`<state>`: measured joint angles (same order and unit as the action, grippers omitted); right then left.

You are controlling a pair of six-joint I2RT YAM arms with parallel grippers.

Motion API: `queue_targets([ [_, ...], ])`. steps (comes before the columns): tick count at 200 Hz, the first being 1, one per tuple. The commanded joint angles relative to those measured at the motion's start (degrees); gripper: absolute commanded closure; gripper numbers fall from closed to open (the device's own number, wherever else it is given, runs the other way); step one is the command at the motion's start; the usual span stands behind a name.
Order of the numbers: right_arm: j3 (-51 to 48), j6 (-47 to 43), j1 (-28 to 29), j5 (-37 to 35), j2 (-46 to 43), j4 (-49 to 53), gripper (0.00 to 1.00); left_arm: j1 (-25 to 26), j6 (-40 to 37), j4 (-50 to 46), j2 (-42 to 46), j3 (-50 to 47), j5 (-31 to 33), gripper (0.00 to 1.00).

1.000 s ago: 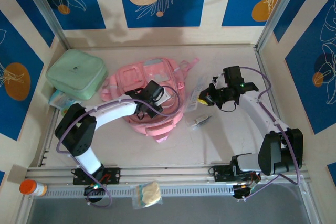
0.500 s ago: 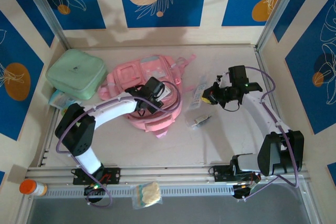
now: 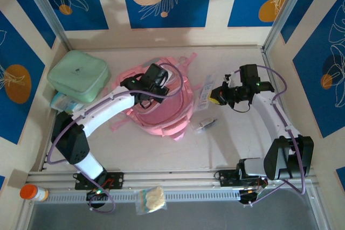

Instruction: Pack books, pencil case, and school supplies into a backpack

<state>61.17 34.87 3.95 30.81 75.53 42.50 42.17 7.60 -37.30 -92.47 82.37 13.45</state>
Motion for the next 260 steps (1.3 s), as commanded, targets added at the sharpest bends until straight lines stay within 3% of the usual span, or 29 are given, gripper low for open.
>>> queue_targets([
  [1, 0.57, -0.09, 2.56, 3.62, -0.24, -0.20, 1.00, 0.84, 6.49, -4.12, -0.25, 7.80, 0.21, 1.00],
  [51, -2.68, 10.37, 9.59, 5.89, 0.37, -13.66, 1.00, 0.98, 12.55, -6.38, -2.71, 13.49, -0.34, 1.00],
  [109, -5.28, 25.50, 23.18, -6.12, 12.01, -38.80, 1.00, 0.98, 15.00, -6.88, -4.27, 15.83, 0.23, 1.00],
  [144, -6.03, 32.82, 27.63, -14.96, 20.07, -57.26, 1.00, 0.98, 16.34, -6.15, -4.25, 15.72, -0.45, 1.00],
  [172, -4.14, 33.53, 30.18, -22.76, 25.26, -61.59, 1.00, 0.99, 17.38, -5.33, -3.87, 14.58, -0.46, 1.00],
  [194, -2.11, 34.97, 30.34, -23.46, 29.75, -62.65, 1.00, 0.96, 18.03, -3.83, -3.28, 13.24, -0.45, 1.00],
  [212, -2.54, 34.68, 30.68, -24.61, 30.08, -63.64, 0.87, 0.89, 18.24, -3.90, -3.27, 13.07, -0.45, 1.00],
  [245, -2.88, 30.56, 31.13, -20.50, 27.37, -56.94, 0.72, 0.95, 17.85, -3.35, -2.73, 12.32, -1.00, 1.00],
  [260, -5.48, 30.64, 31.29, -21.42, 24.73, -53.82, 0.71, 0.94, 17.72, -3.09, -2.37, 11.81, -1.04, 1.00],
])
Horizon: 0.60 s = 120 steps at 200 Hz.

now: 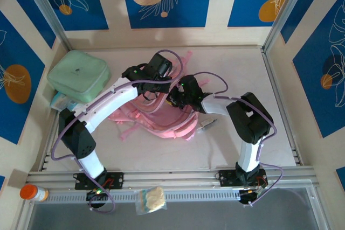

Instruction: Pack books, pencil case, and school supplies into a backpack

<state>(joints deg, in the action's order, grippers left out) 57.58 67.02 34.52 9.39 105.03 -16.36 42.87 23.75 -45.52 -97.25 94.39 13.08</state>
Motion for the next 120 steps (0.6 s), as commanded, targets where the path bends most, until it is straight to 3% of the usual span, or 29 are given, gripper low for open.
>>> queue_targets([
  [1, -2.01, -1.44, 0.76, -0.12, -4.94, 5.38, 0.71, 0.22, 1.52, 5.15, 2.46, -0.24, -0.68, 1.00],
  [30, -4.47, 0.31, 2.06, -1.03, -5.84, 8.18, 0.90, 0.26, 1.48, 6.19, 2.90, -0.89, -1.02, 1.00],
  [49, -2.57, 1.00, 2.78, -1.64, -3.67, 10.35, 0.97, 0.20, 1.73, 6.25, 2.81, -0.96, -1.21, 1.00],
  [120, 5.57, -0.12, 5.65, 0.74, 3.34, 5.12, 1.00, 0.15, 3.05, 6.38, 2.01, -0.55, -0.49, 1.00],
])
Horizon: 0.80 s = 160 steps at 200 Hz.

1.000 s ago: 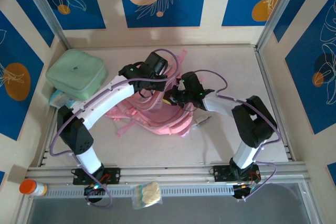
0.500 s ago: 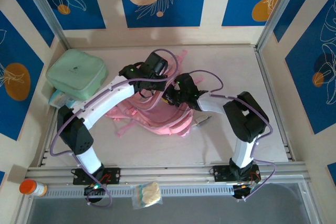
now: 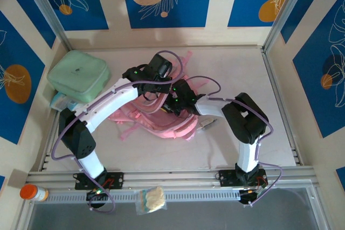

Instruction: Pack books, pencil case, and school supplies into a backpack

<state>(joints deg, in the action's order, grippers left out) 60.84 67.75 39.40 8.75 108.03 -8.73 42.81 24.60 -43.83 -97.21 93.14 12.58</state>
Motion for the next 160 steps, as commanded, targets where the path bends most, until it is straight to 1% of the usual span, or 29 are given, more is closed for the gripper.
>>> queue_targets([
  [1, 2.29, -0.94, 0.77, 1.41, 0.26, -2.47, 1.00, 0.19, 2.20, 4.71, 1.95, 0.71, 0.00, 1.00],
  [20, 0.32, -3.02, 0.18, 0.15, -3.93, 1.34, 1.00, 0.15, 2.21, 4.65, 1.72, 0.39, 0.09, 1.00],
  [36, -2.82, -5.16, -1.40, -0.57, -8.90, 5.18, 1.00, 0.16, 2.44, 4.37, 1.56, -0.13, -0.11, 1.00],
  [47, -4.62, -7.44, -2.77, -0.81, -12.59, 8.47, 0.97, 0.09, 3.17, 4.78, 1.51, -1.05, -0.32, 1.00],
  [60, -4.69, -10.26, -4.17, -4.08, -16.84, 17.86, 0.95, 0.09, 4.51, 5.79, 1.41, -2.64, -1.58, 1.00],
  [69, -4.35, -11.57, -4.95, -7.55, -19.66, 25.11, 0.94, 0.08, 4.74, 6.97, 1.08, -3.87, -4.11, 1.00],
  [81, -5.22, -13.43, -6.25, -10.30, -23.47, 30.55, 0.93, 0.16, 5.64, 7.95, 0.99, -5.61, -6.48, 1.00],
  [97, -7.04, -15.52, -8.39, -12.23, -28.82, 34.85, 0.90, 0.17, 6.37, 8.76, 2.11, -7.83, -9.37, 0.78],
  [111, -7.48, -16.78, -10.93, -12.44, -31.91, 39.24, 0.88, 0.15, 6.67, 9.49, 4.77, -9.99, -11.94, 0.66],
  [131, -7.14, -19.19, -12.93, -10.79, -34.20, 43.95, 0.84, -0.01, 7.60, 11.93, 10.93, -16.02, -12.25, 0.55],
  [145, -6.92, -21.00, -12.02, -9.30, -34.85, 45.50, 0.75, -0.91, 9.48, 12.29, 15.18, -20.56, -10.71, 0.52],
  [160, -6.62, -21.22, -10.06, -7.61, -34.44, 46.60, 0.68, -3.32, 11.99, 12.59, 19.39, -25.97, -9.97, 0.48],
])
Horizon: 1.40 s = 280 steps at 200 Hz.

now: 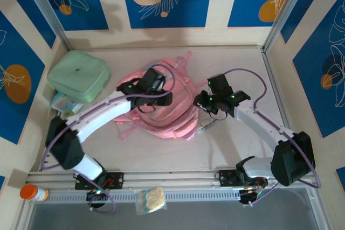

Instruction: Pack books, pencil case, and school supplies into a backpack

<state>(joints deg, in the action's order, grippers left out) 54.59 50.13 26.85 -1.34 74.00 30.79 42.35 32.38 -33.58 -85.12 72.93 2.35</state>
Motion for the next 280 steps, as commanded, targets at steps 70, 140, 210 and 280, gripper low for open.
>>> queue_targets([
  [70, -1.12, 5.54, 13.09, 6.45, 6.99, -0.45, 0.62, -16.15, 19.84, 15.33, 15.27, -26.38, -3.91, 0.40],
  [140, -0.68, 6.19, 14.36, 4.33, 8.83, -1.09, 0.63, -20.27, 23.93, 22.06, 6.61, -29.07, -3.14, 0.56],
  [210, -3.38, 6.99, 13.32, 4.82, 10.67, -5.46, 0.63, -20.29, 26.11, 28.25, -1.93, -28.99, -5.85, 0.64],
  [280, 1.13, -0.26, 7.66, 3.79, 14.62, -6.87, 0.63, -19.50, 30.22, 32.43, -3.60, -28.75, -6.78, 1.00],
])
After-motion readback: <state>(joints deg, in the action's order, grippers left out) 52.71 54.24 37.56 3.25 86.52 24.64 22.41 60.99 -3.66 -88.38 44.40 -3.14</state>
